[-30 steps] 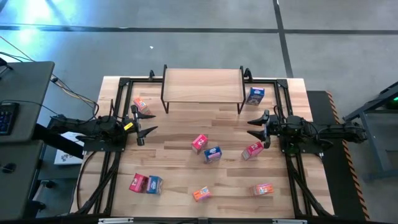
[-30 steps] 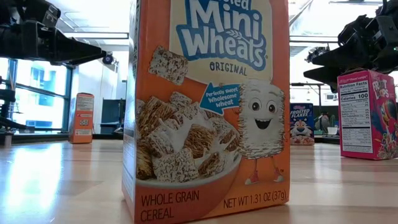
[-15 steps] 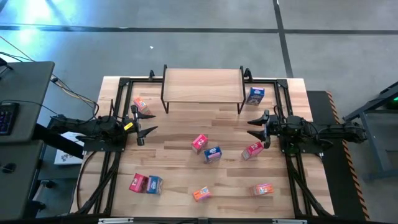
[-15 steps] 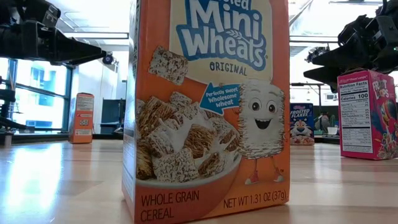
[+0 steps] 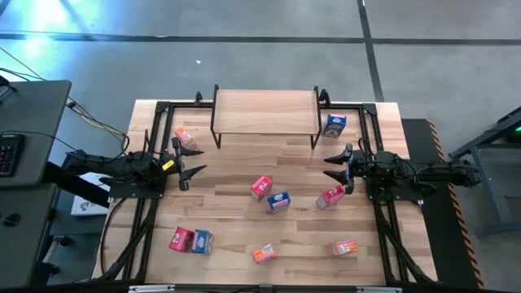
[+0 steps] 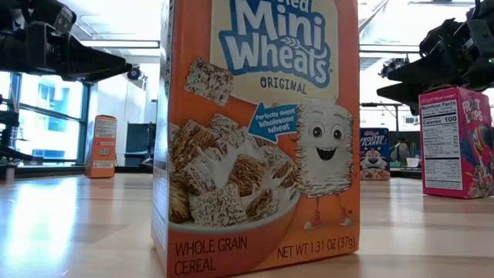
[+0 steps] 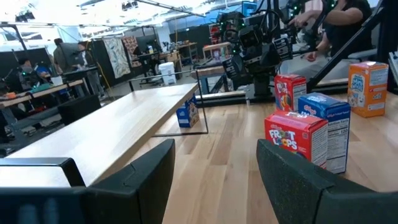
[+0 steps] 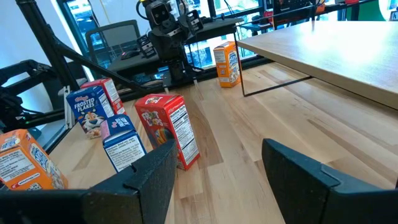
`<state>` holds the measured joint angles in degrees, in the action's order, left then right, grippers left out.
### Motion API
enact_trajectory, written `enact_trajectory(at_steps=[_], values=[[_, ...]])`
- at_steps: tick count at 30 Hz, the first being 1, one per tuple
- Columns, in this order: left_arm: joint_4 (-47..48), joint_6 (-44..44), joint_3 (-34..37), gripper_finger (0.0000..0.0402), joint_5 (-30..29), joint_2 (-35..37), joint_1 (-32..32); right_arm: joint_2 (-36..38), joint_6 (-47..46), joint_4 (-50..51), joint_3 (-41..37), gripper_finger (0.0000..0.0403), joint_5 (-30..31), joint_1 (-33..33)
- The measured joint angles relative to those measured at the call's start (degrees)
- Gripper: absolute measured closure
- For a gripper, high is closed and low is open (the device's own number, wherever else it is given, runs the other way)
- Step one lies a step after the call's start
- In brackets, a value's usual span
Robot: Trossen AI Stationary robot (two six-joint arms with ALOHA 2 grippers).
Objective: Stack cereal on shelf
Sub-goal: Put the middle red cereal box on the shelf
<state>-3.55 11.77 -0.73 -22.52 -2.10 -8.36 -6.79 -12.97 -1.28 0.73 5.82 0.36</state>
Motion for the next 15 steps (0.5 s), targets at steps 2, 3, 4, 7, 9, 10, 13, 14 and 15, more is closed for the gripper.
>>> enact_trajectory(at_steps=[2, 3, 4, 7, 9, 10, 13, 14, 15], values=[[0.0, -0.2, 0.0, 0.0183, 0.0, 0.0, 0.0, 0.0, 0.0, 0.0, 0.0, 0.0173, 0.0, 0.0], [0.0, -0.2, 0.0, 0.0183, 0.0, 0.0, 0.0, 0.0, 0.0, 0.0, 0.0, 0.0173, 0.0, 0.0], [0.0, -0.3, 0.0, 0.0183, 0.0, 0.0, 0.0, 0.0, 0.0, 0.0, 0.0, 0.0173, 0.0, 0.0], [0.0, -1.2, 0.0, 0.0183, 0.0, 0.0, 0.0, 0.0, 0.0, 0.0, 0.0, 0.0173, 0.0, 0.0], [-0.3, -1.2, 0.0, 0.0183, 0.0, 0.0, 0.0, 0.0, 0.0, 0.0, 0.0, 0.0173, 0.0, 0.0], [-0.7, -1.2, 0.0, 0.0183, 0.0, 0.0, 0.0, 0.0, 0.0, 0.0, 0.0, 0.0173, 0.0, 0.0], [-2.1, -1.2, 0.0, 0.0183, 0.0, 0.0, 0.0, 0.0, 0.0, 0.0, 0.0, 0.0173, 0.0, 0.0], [-2.9, -1.3, 0.0, 0.0183, 0.1, 0.0, 0.0, 0.0, 0.0, 0.0, 0.0, 0.0173, 0.0, 0.0], [-3.8, -1.4, 0.0, 0.0183, 0.2, 0.0, 0.0, 0.0, 0.0, 0.0, 0.0, 0.0173, 0.0, 0.0]])
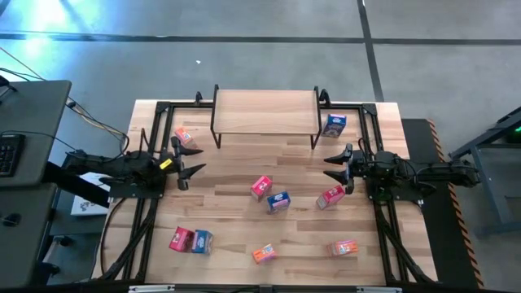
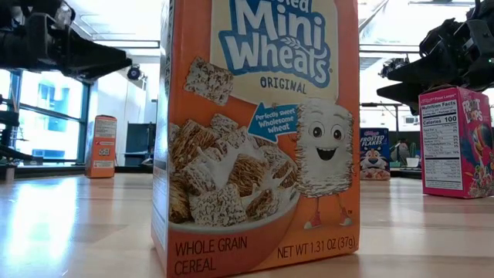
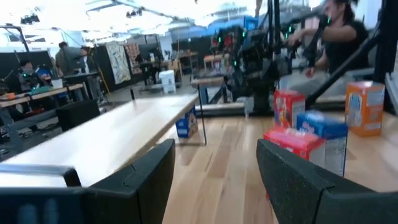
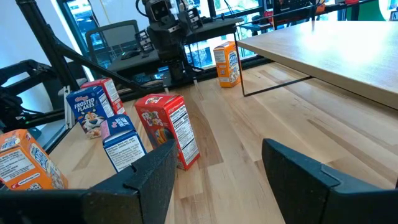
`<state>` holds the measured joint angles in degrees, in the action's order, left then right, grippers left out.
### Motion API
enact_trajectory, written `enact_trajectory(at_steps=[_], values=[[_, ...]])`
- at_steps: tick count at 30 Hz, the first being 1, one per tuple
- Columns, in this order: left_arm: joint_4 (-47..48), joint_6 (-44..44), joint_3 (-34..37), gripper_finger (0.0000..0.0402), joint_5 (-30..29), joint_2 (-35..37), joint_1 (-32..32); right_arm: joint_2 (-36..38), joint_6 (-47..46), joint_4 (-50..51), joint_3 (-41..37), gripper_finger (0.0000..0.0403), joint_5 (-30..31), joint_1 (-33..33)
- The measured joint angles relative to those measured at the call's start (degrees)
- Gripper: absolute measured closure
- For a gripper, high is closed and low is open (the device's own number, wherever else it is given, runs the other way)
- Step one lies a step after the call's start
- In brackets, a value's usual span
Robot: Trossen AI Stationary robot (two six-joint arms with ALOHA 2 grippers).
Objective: Stack cereal on shelf
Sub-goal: Put the middle red cereal box on the shelf
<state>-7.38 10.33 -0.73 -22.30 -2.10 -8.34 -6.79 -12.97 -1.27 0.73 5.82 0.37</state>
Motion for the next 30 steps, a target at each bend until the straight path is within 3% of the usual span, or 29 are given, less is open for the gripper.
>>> enact_trajectory(at_steps=[9, 14, 30], values=[[-4.6, -0.8, -1.6, 0.0183, 2.6, -0.2, 0.0, 0.0, 0.0, 0.0, 0.0, 0.0173, 0.0, 0.0], [-4.6, -1.8, -5.5, 0.0183, 2.7, -4.2, -0.1, 0.0, 0.0, 0.0, 0.0, 0.0173, 0.0, 0.0], [-3.9, -10.2, -26.4, 0.0183, 1.4, -36.8, -0.3, 0.0, 0.0, 0.0, 0.0, 0.0173, 0.0, 0.0]])
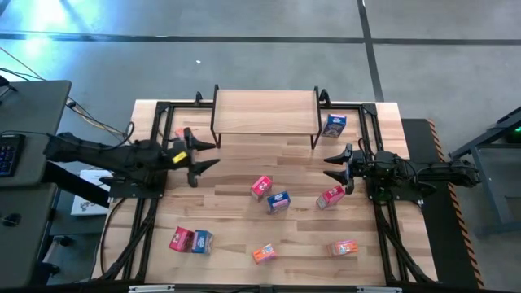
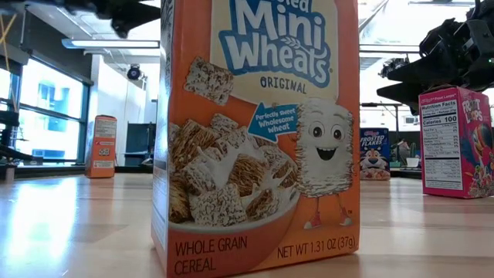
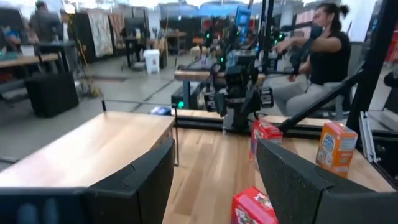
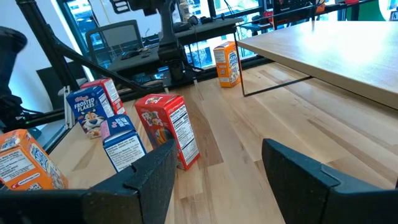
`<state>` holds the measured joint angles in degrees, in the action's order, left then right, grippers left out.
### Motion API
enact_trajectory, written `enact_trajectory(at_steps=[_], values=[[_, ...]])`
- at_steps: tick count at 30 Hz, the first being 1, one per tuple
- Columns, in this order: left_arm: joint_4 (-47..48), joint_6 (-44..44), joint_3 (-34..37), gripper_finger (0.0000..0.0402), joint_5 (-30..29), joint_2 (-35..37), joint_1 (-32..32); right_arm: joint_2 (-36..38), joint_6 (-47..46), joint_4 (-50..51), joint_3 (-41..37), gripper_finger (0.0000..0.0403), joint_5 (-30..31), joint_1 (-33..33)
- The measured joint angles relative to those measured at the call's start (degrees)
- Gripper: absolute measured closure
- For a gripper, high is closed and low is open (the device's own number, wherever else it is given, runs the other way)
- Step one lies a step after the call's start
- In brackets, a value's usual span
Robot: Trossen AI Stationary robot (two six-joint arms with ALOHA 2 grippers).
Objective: Stack cereal on shelf
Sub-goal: Put the middle red cereal box on the shelf
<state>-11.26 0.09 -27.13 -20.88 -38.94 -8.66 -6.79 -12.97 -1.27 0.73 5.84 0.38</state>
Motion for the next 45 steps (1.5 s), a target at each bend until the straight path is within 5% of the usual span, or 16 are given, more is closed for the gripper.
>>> enact_trajectory(at_steps=[20, 45], values=[[10.3, -14.7, -16.6, 0.0183, -21.7, -23.0, -8.9, 0.0, 0.0, 0.0, 0.0, 0.0173, 0.0, 0.0], [7.1, -24.0, -20.3, 0.0183, -18.1, -39.5, -10.9, 0.0, 0.0, 0.0, 0.0, 0.0173, 0.0, 0.0]])
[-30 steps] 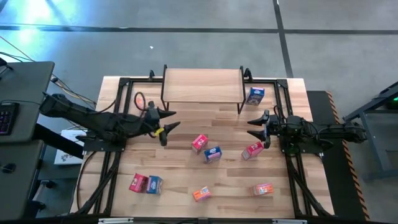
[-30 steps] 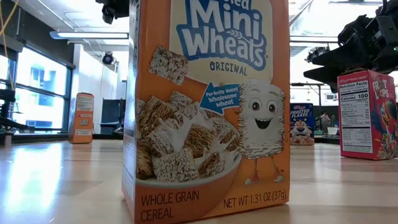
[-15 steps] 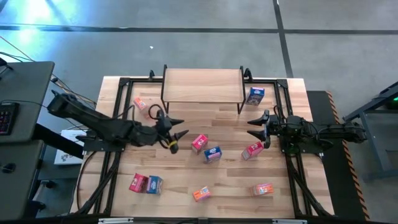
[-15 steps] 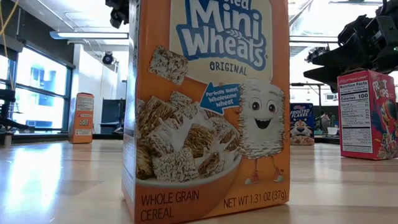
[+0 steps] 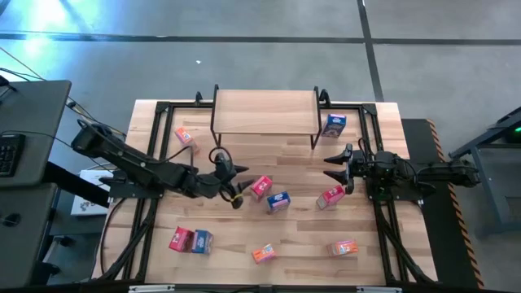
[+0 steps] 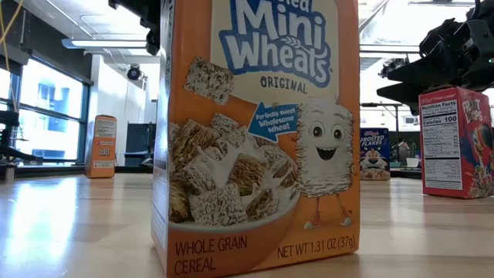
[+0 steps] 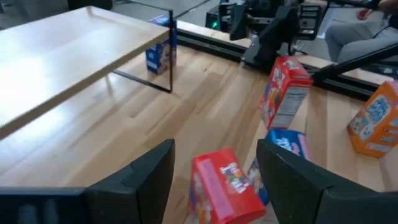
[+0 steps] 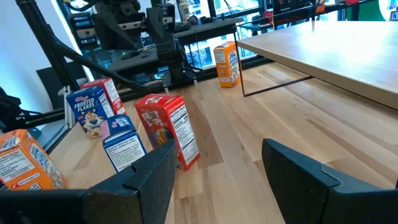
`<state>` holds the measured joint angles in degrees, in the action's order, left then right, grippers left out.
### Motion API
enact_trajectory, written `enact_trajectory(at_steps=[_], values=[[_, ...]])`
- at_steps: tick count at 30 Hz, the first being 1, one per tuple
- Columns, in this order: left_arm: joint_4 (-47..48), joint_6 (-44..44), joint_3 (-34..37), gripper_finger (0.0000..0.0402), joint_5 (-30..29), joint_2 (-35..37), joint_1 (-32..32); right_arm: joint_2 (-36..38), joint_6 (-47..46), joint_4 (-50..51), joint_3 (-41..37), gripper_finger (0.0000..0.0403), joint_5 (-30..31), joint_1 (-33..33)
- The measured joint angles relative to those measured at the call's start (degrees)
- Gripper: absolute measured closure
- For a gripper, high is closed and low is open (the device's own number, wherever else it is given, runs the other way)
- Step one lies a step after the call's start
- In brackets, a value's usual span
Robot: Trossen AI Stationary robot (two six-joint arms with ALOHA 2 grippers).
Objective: Stack cereal on shelf
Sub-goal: Put the middle red cereal box on the shelf
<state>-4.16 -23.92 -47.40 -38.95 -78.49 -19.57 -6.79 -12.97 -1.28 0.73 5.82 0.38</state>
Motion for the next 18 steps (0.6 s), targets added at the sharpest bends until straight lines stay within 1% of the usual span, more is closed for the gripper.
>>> enact_trajectory(at_steps=[7, 15, 18], values=[[-2.5, -0.2, 0.0, 0.0183, 1.3, -3.0, 0.0, 0.0, 0.0, 0.0, 0.0, 0.0173, 0.0, 0.0], [-3.1, -4.3, 0.0, 0.0182, 2.7, -5.9, 0.0, 0.0, 0.0, 0.0, 0.0, 0.0173, 0.0, 0.0], [-3.7, -4.5, 0.0, 0.0171, 2.7, -6.9, 0.0, 0.0, 0.0, 0.0, 0.0, 0.0173, 0.0, 0.0]])
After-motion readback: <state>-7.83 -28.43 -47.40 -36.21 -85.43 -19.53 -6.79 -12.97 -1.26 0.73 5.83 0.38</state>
